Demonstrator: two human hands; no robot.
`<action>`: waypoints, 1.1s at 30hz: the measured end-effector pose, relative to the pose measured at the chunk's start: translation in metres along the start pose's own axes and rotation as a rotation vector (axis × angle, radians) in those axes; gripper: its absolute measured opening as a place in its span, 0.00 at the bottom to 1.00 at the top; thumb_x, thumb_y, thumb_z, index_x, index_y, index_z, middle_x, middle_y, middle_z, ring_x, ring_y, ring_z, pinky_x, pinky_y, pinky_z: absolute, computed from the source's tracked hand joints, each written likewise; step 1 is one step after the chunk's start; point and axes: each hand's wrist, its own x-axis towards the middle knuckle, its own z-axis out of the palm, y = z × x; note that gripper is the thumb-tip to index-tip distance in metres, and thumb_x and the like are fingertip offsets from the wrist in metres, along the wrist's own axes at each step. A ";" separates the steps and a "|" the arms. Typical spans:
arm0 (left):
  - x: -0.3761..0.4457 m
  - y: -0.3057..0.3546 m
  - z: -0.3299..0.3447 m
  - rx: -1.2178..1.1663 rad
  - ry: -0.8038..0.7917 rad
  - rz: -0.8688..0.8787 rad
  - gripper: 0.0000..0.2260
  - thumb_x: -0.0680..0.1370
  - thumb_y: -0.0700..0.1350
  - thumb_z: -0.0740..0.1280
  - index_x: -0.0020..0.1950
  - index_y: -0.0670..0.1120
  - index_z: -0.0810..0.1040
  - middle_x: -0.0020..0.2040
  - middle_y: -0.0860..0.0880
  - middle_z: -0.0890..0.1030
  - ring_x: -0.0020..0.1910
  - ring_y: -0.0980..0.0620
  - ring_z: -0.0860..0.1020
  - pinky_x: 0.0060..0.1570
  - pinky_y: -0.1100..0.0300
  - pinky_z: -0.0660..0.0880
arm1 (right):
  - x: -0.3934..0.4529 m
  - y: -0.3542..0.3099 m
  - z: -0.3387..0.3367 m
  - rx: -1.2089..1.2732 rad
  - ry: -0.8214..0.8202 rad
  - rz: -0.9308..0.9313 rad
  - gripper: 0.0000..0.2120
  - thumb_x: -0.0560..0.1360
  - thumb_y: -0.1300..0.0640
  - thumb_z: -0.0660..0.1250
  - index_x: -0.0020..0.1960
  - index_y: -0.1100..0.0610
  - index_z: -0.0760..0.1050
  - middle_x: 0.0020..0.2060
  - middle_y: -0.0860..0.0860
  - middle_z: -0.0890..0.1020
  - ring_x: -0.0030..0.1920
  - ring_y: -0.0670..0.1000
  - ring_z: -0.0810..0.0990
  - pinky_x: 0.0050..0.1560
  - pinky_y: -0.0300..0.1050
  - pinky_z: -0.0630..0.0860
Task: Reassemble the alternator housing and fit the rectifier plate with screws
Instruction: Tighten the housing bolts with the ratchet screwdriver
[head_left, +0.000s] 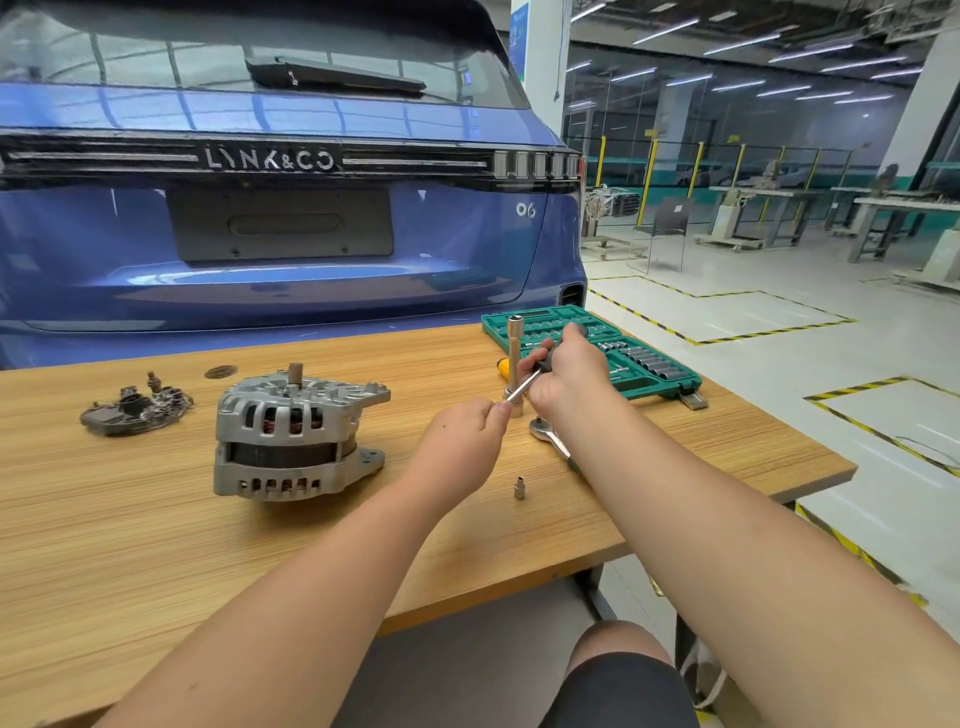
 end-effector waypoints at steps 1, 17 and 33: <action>0.001 0.001 -0.001 0.002 0.013 -0.001 0.20 0.87 0.52 0.53 0.49 0.42 0.78 0.38 0.49 0.75 0.37 0.51 0.71 0.34 0.55 0.65 | 0.002 -0.001 0.001 0.004 -0.003 0.007 0.16 0.83 0.46 0.62 0.46 0.58 0.70 0.33 0.49 0.72 0.20 0.44 0.66 0.22 0.34 0.67; -0.016 -0.058 0.011 -0.075 -0.029 -0.171 0.17 0.87 0.54 0.53 0.50 0.50 0.79 0.47 0.53 0.79 0.47 0.56 0.75 0.41 0.61 0.68 | 0.037 -0.022 -0.011 -0.282 0.045 -0.096 0.14 0.84 0.47 0.62 0.47 0.57 0.71 0.34 0.51 0.73 0.25 0.46 0.68 0.23 0.36 0.69; 0.019 -0.051 0.054 0.103 -0.041 -0.007 0.10 0.83 0.53 0.64 0.58 0.49 0.80 0.51 0.52 0.81 0.51 0.50 0.76 0.47 0.55 0.70 | 0.032 0.013 -0.048 -2.322 -0.194 -0.435 0.07 0.79 0.55 0.66 0.51 0.57 0.71 0.44 0.53 0.77 0.43 0.54 0.78 0.32 0.43 0.70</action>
